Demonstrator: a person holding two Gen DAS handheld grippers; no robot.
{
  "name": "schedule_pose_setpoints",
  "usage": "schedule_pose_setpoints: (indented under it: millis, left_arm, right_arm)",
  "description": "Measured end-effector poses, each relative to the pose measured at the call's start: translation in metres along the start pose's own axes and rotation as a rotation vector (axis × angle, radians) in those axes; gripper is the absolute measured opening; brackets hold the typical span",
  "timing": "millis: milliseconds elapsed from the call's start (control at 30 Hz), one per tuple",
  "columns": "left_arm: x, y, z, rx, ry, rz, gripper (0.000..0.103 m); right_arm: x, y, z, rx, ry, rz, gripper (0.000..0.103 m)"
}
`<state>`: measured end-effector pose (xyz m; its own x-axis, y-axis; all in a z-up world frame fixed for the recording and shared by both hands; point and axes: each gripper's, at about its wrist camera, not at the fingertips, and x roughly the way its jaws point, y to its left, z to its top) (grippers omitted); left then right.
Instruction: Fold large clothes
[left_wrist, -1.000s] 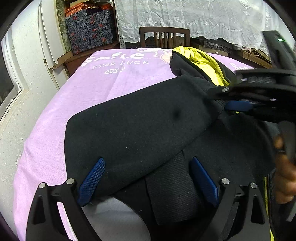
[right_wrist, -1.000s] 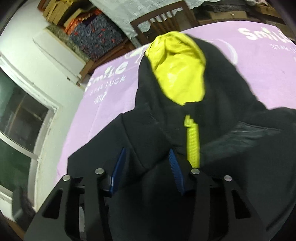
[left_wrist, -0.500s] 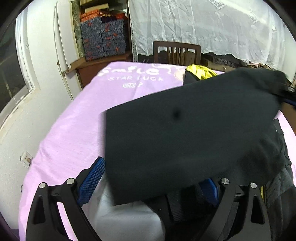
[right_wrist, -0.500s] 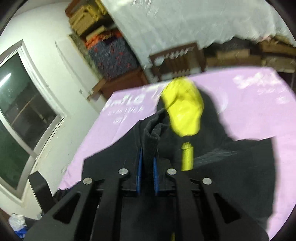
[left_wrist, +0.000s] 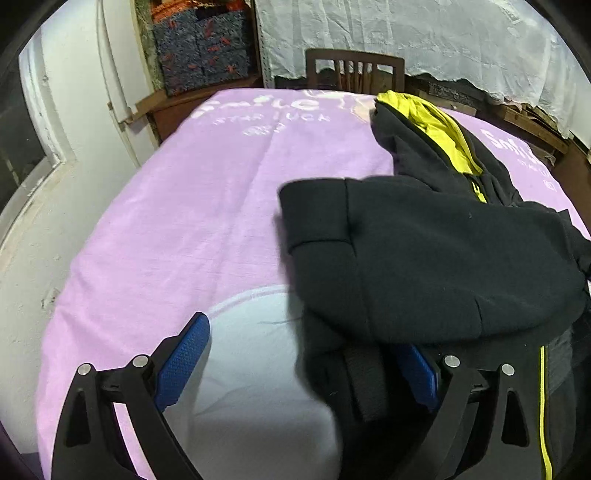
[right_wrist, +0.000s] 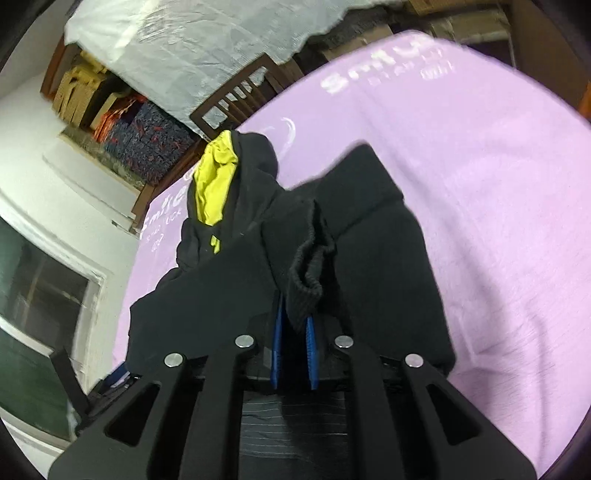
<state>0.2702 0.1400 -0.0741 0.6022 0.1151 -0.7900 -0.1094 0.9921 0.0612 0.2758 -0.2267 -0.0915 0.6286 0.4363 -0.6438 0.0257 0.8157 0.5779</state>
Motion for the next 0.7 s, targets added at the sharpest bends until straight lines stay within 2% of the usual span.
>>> schedule_pose_setpoints:
  millis: [67,100,133,167,267,300,367,433,500,600,633,667,700]
  left_arm:
    - [-0.021,0.006,-0.001,-0.001,-0.060,0.013,0.096]
    - [-0.031,0.008,-0.001,-0.001,-0.090,0.018,0.096]
    - [-0.041,0.010,-0.001,-0.002,-0.126,0.028,0.096]
    - [-0.050,0.011,0.000,-0.004,-0.166,0.047,0.096]
    - [-0.080,0.009,-0.001,-0.001,-0.313,0.098,0.096]
    - [-0.085,0.006,-0.002,-0.001,-0.347,0.087,0.096]
    - [-0.090,0.000,0.000,-0.009,-0.391,0.015,0.096]
    - [-0.081,-0.015,0.012,-0.006,-0.352,-0.069,0.096]
    - [-0.064,-0.037,0.024,0.053,-0.298,-0.103,0.096]
    - [-0.029,-0.064,0.033,0.135,-0.208,-0.037,0.096]
    - [-0.013,-0.071,0.033,0.159,-0.153,-0.015,0.096]
    - [0.010,-0.077,0.032,0.186,-0.060,-0.003,0.096]
    - [0.021,-0.076,0.028,0.183,-0.031,-0.002,0.100]
  right_arm:
    - [-0.014,0.007,-0.001,-0.078,-0.033,-0.070,0.017]
    - [-0.021,0.004,-0.002,-0.094,-0.053,-0.102,0.036]
    - [-0.029,0.003,-0.003,-0.102,-0.085,-0.150,0.047]
    - [-0.038,0.000,-0.003,-0.104,-0.122,-0.189,0.054]
    - [-0.054,-0.002,-0.003,-0.109,-0.151,-0.175,0.054]
    - [-0.057,0.000,-0.003,-0.110,-0.153,-0.153,0.054]
    - [-0.054,0.009,0.000,-0.135,-0.138,-0.114,0.054]
    - [-0.046,0.021,0.004,-0.163,-0.116,-0.091,0.054]
    - [-0.033,0.036,0.008,-0.187,-0.098,-0.072,0.054]
    - [-0.013,0.052,0.008,-0.236,-0.061,-0.062,0.054]
    - [-0.003,0.053,0.007,-0.250,-0.039,-0.073,0.054]
    - [0.008,0.050,0.005,-0.254,-0.010,-0.086,0.054]
    - [0.018,0.044,0.003,-0.251,0.022,-0.101,0.051]
